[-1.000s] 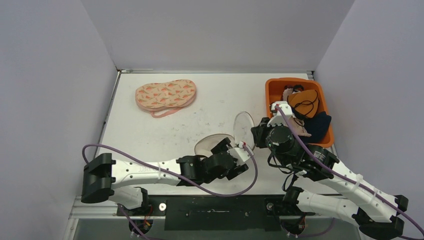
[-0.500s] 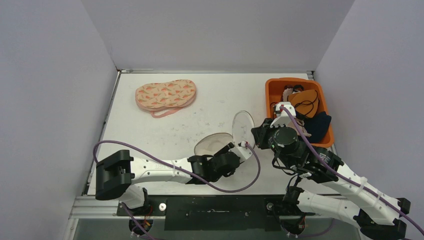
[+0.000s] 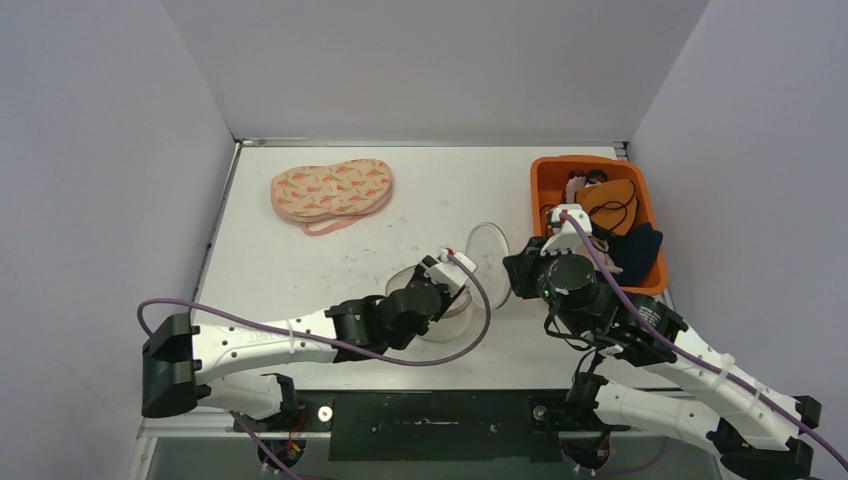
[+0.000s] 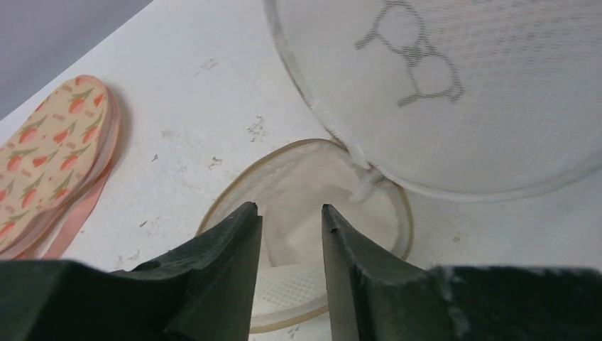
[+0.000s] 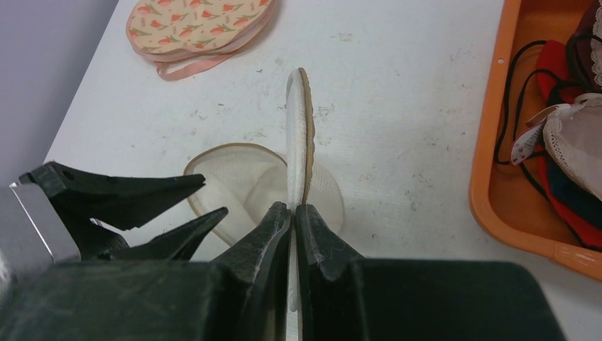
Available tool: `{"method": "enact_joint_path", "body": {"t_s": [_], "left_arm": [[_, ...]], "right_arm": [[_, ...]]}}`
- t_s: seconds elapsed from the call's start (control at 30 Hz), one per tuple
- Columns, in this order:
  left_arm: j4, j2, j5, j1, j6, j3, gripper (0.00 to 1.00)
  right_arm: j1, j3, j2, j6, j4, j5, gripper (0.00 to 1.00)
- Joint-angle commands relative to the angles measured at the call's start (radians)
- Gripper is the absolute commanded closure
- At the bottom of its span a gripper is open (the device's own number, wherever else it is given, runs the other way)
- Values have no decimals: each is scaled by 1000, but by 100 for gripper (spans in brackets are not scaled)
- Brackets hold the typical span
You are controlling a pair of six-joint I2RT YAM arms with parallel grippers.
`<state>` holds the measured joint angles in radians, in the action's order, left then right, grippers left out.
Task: Unzip the laundry bag and remove the bra
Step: Close the laundry bag at the center of the board.
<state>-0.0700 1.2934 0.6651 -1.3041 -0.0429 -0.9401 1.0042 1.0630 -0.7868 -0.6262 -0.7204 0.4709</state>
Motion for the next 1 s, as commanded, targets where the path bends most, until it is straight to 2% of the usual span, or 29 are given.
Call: {"method": "enact_joint_path", "body": {"t_s": [0.0, 0.1, 0.2, 0.33, 0.4, 0.5, 0.67, 0.83, 0.97], "left_arm": [[-7, -83, 70, 62, -115, 45, 59], [-81, -164, 63, 127, -289, 101, 34], [-150, -269, -21, 215, -487, 183, 19], [-153, -380, -236, 357, -688, 277, 13], [-140, -395, -323, 417, -715, 302, 11], [-132, -371, -380, 466, -723, 314, 11], [-99, -277, -442, 494, -729, 321, 19], [-65, -203, -416, 498, -745, 349, 39], [-31, -179, -440, 499, -747, 363, 61]], "right_arm": [[8, -6, 19, -5, 6, 29, 95], [8, -13, 23, -1, 2, 39, 95], [8, -29, 26, 2, 9, 43, 95], [8, -43, 21, 3, 25, 38, 95], [8, -47, 17, 3, 35, 33, 95], [8, -51, 13, -2, 41, 28, 95], [8, -48, 14, -6, 40, 23, 95], [8, -53, 18, -6, 36, 23, 95], [8, -57, 22, 4, 35, 31, 95]]}}
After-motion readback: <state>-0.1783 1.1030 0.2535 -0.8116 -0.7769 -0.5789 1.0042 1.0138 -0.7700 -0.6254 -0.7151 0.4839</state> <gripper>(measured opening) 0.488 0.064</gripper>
